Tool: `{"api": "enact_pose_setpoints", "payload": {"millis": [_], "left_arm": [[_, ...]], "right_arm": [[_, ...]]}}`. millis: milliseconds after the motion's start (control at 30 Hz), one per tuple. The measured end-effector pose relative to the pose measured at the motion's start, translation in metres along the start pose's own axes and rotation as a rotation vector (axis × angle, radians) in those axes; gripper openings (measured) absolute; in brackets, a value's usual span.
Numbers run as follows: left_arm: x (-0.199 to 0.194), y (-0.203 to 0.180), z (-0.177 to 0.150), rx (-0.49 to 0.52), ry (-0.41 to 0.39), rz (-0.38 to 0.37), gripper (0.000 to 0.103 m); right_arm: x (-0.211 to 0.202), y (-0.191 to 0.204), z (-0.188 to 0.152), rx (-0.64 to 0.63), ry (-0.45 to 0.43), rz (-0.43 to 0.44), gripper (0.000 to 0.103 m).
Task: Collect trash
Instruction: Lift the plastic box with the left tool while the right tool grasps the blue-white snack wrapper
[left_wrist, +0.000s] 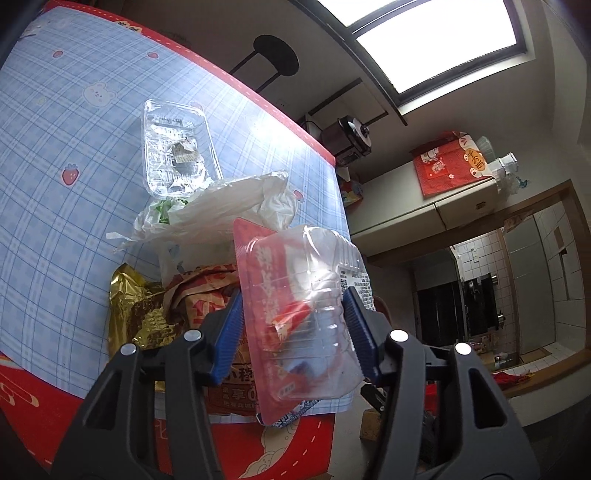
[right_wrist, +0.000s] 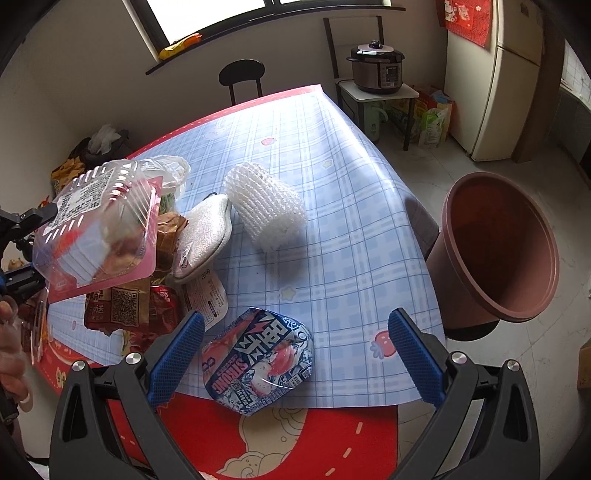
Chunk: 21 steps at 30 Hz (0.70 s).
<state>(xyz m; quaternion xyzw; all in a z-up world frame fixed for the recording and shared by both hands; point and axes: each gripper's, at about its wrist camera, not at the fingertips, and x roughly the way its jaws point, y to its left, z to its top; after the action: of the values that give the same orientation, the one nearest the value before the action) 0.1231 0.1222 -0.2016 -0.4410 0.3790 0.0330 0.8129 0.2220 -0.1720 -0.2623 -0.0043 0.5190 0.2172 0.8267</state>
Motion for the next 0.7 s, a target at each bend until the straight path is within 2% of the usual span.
{"api": "enact_pose_setpoints", "payload": {"millis": [133,267,467,700], "left_arm": [[-0.025,0.0,-0.002,0.061,-0.046,0.005,0.055],[-0.044,0.007,-0.007,0.107,-0.095,0.016,0.055],[-0.059,0.036,-0.01,0.073,-0.097,-0.014,0.055],[-0.076,0.057,-0.009,0.06,-0.09,-0.049,0.055]], "right_arm": [[0.002,0.004,-0.007,0.032,0.002,-0.005,0.098],[0.022,0.002,-0.023,0.105,0.06,-0.014,0.098],[0.063,0.006,-0.05,0.211,0.17,0.011,0.098],[0.09,0.016,-0.063,0.255,0.153,-0.016,0.093]]}}
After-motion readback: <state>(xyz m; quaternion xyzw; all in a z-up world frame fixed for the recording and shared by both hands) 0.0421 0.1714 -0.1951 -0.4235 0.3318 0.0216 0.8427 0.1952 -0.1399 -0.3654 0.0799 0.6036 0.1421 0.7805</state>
